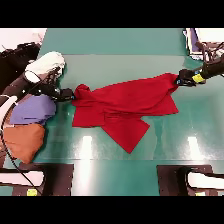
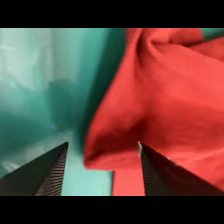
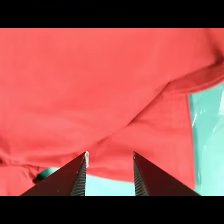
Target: Fold the shirts.
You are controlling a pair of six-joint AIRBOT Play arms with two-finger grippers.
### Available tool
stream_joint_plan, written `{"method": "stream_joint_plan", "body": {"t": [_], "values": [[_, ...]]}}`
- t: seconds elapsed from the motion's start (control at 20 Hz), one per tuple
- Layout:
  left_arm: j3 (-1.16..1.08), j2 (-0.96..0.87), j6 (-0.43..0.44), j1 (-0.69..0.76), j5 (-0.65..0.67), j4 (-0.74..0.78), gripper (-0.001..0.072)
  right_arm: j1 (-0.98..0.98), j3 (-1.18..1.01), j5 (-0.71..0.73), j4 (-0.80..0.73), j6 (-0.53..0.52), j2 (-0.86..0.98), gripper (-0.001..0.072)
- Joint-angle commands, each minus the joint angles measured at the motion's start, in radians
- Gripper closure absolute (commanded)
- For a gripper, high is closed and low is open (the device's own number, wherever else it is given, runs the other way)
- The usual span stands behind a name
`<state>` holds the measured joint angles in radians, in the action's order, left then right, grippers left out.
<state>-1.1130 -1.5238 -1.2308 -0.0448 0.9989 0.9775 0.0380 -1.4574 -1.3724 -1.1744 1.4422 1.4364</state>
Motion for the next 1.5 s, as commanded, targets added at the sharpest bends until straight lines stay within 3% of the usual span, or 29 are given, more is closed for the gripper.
{"method": "stream_joint_plan", "body": {"t": [0.0,0.05,0.15,0.2,0.4,0.5,0.6,0.7,1.0,1.1,1.2,1.45], "values": [[0.015,-0.018,0.035,0.003,0.020,-0.090,0.0284,-0.003,0.071,0.015,0.002,-0.003,-0.048,0.0378],[0.015,-0.018,0.035,0.003,0.038,-0.087,0.0430,-0.009,0.080,0.016,0.003,-0.003,-0.056,0.0378],[0.014,-0.017,0.035,0.001,0.069,-0.087,0.0486,-0.034,0.106,0.010,0.004,-0.003,-0.075,0.0378],[0.003,-0.016,0.036,0.000,0.088,-0.084,0.0675,-0.058,0.126,0.001,0.003,-0.003,-0.087,0.0378],[-0.101,0.021,0.035,-0.006,0.144,-0.061,0.0683,-0.187,0.291,0.000,0.003,-0.002,-0.148,0.0359],[-0.145,0.051,0.035,-0.006,0.145,-0.063,0.0683,-0.250,0.398,0.014,0.005,-0.002,-0.153,0.0175],[-0.167,0.071,0.034,-0.006,0.143,-0.068,0.0683,-0.296,0.491,0.061,0.027,-0.002,-0.131,0.0199],[-0.170,0.072,0.031,-0.006,0.146,-0.073,0.0682,-0.323,0.560,0.140,0.123,-0.004,-0.094,0.0275],[-0.170,0.072,0.027,-0.006,0.147,-0.073,0.0682,-0.243,0.546,0.327,0.259,-0.037,0.026,0.0296],[-0.170,0.072,0.023,-0.006,0.149,-0.074,0.0683,-0.208,0.510,0.337,0.257,-0.037,0.055,0.0434],[-0.170,0.073,-0.011,-0.006,0.162,-0.073,0.0683,-0.182,0.482,0.333,0.256,-0.046,0.065,0.0700],[-0.222,0.224,-0.044,-0.008,0.171,-0.061,0.0684,-0.178,0.317,0.243,0.256,-0.076,-0.080,0.0698]]}}
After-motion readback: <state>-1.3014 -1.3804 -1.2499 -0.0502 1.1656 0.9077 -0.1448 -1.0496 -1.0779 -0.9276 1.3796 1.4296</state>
